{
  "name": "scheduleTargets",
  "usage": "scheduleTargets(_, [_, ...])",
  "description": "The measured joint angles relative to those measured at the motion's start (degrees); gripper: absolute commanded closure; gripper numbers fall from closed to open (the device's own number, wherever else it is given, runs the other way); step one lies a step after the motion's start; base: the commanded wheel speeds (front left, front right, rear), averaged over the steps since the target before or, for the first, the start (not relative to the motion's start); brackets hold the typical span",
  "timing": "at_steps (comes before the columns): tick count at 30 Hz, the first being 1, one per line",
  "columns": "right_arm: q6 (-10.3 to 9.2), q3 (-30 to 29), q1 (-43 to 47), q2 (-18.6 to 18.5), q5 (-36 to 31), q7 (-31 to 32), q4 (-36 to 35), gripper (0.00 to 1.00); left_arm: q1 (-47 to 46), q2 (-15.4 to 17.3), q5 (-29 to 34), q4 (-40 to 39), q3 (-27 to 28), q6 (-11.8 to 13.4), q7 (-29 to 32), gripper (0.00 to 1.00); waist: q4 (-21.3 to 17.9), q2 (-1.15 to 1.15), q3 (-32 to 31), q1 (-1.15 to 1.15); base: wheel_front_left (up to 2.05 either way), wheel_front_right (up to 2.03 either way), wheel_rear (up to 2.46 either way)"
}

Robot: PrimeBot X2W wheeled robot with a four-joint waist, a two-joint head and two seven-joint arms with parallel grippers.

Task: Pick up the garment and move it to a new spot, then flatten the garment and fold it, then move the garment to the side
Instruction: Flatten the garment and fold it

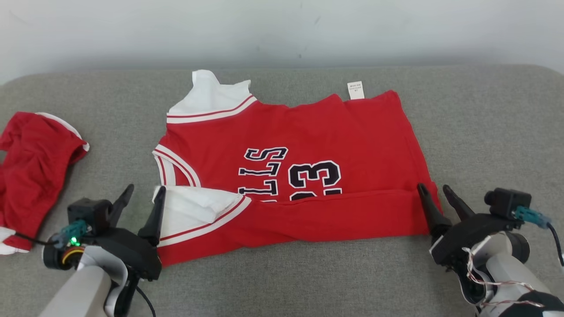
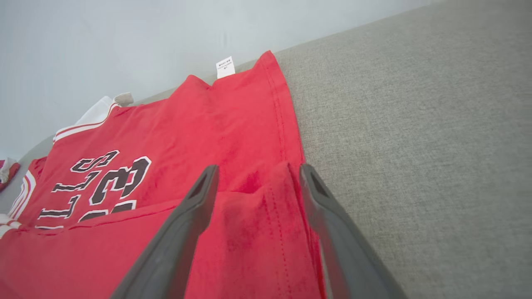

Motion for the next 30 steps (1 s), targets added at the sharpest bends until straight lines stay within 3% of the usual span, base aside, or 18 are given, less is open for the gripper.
scheduleTargets(13, [0.0,-0.5,6.4,-1.7,-3.4,-4.9,-0.5,0.0,11.5,-1.6,0.9,-8.0,3.2,4.4,-2.0,0.0,1.5,0.0,-1.3,-0.01,0.0,0.0,0.0])
scheduleTargets(23, [0.0,-1.3,7.8,-0.1,-6.4,-5.2,1.2,0.0,17.7,-3.4,1.6,-9.5,3.7,5.2,-2.1,0.0,1.5,-0.01,-1.7,-0.01,0.0,0.0,0.0])
scheduleTargets(28, [0.0,-1.5,7.8,0.5,-7.9,-4.8,2.5,0.0,18.0,-4.4,1.3,-6.6,3.6,4.2,-2.1,0.0,1.7,0.0,-1.9,-0.01,0.0,0.0,0.0])
scheduleTargets(29, [0.0,-1.5,7.8,0.8,-7.9,-4.7,2.7,0.04,17.9,-4.5,1.0,-5.3,3.8,3.7,-2.1,0.0,1.7,0.0,-1.9,-0.01,0.0,0.0,0.0])
scheduleTargets(30, [0.0,-1.5,7.7,1.1,-7.9,-4.4,2.8,0.51,17.8,-4.6,0.7,-4.4,4.3,3.4,-2.1,0.0,1.7,-0.01,-1.9,-0.01,0.0,0.0,0.0])
